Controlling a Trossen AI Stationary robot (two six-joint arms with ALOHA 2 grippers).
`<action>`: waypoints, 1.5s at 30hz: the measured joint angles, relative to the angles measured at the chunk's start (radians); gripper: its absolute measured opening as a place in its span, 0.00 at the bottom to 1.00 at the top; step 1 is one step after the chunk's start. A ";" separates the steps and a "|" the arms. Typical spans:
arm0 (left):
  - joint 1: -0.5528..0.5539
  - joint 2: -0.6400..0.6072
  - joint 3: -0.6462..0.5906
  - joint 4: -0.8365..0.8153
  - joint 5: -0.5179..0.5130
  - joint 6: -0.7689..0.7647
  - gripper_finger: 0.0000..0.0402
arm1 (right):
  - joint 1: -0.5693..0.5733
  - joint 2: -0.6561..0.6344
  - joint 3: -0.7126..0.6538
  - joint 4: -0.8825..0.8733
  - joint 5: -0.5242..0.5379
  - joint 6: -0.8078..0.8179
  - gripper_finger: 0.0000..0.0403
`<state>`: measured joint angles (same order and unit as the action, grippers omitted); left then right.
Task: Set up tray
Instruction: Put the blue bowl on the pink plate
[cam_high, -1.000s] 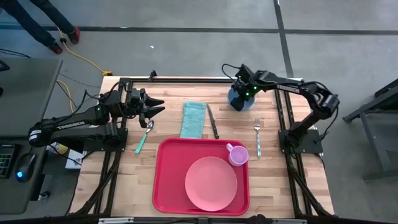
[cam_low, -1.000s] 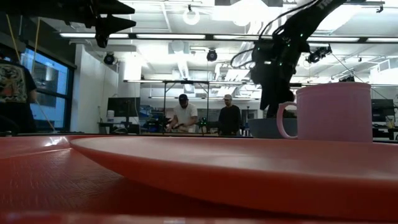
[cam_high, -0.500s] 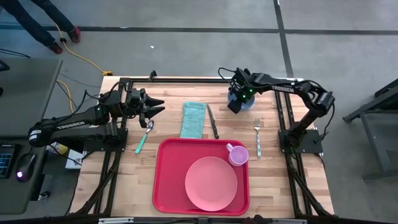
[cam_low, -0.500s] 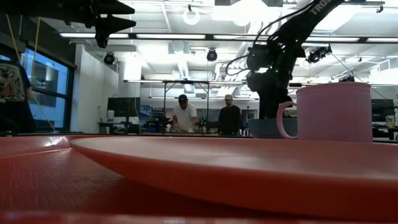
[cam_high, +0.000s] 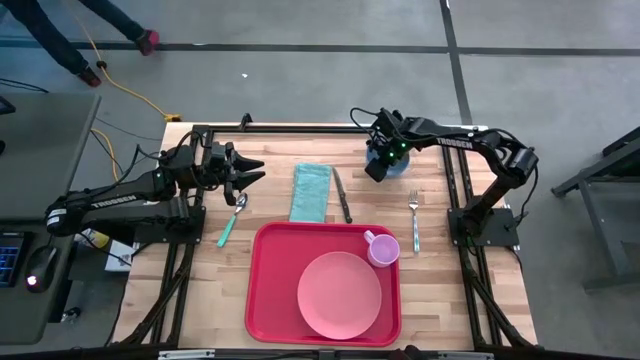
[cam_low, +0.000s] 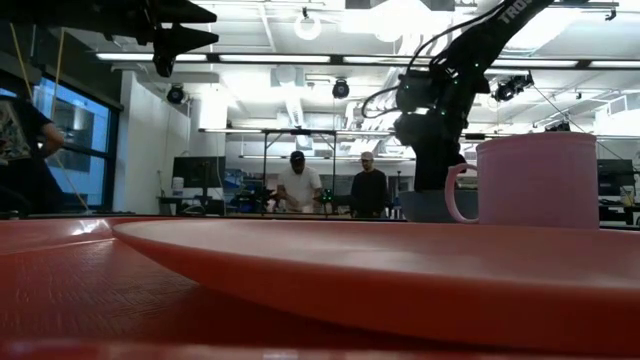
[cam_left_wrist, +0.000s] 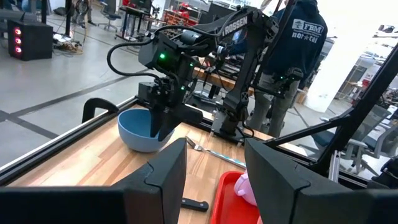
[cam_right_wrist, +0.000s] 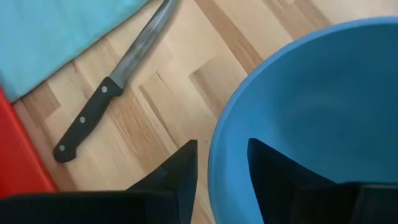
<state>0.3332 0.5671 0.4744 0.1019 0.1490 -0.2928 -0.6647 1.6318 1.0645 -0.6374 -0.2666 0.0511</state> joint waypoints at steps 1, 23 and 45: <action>0.000 0.000 0.000 0.000 0.000 0.000 0.48 | 0.000 0.000 0.000 0.005 0.000 -0.003 0.30; 0.000 0.000 0.000 0.000 0.000 -0.005 0.48 | 0.000 0.083 0.000 0.079 0.051 0.068 0.19; 0.000 0.000 0.000 -0.001 0.000 0.000 0.48 | 0.019 -0.083 0.058 -0.052 0.079 0.070 0.00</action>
<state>0.3332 0.5667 0.4742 0.1009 0.1493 -0.2928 -0.6453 1.5487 1.1229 -0.6897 -0.1880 0.1211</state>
